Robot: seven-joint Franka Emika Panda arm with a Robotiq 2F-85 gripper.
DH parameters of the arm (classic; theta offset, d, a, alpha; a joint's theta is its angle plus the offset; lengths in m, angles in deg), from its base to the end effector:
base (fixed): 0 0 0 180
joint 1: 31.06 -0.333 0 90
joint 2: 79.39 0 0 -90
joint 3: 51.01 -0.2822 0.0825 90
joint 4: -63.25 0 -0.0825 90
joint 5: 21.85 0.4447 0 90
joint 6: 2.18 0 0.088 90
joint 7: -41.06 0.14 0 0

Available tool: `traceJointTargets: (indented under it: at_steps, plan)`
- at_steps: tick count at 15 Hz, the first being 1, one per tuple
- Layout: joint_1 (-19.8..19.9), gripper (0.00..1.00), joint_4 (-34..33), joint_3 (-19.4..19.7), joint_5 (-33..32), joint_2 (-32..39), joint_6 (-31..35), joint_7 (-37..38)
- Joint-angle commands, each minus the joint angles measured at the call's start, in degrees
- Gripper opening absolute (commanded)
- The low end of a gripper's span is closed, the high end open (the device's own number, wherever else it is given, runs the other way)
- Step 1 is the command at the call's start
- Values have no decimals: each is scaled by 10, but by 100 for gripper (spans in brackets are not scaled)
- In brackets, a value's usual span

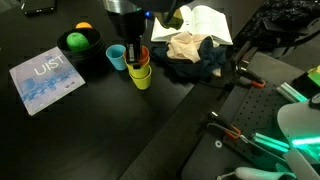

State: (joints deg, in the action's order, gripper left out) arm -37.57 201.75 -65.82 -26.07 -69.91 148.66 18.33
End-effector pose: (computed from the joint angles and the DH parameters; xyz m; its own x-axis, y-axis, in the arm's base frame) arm 0.4907 0.1994 0.1321 0.6753 0.7356 0.0533 0.7358 -0.6769 0.0194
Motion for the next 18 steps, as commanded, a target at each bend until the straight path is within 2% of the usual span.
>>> traceJointTargets:
  at_steps: [1, 10, 15, 18]
  plan:
    - [-8, 2, 0, 8, -9, -28, -15, -5]
    - [-15, 2, -32, 9, -4, -70, -50, -7]
    - [-32, 2, -35, -2, 35, -76, -52, -24]
    - [-49, 2, -31, -14, 87, -73, -40, -43]
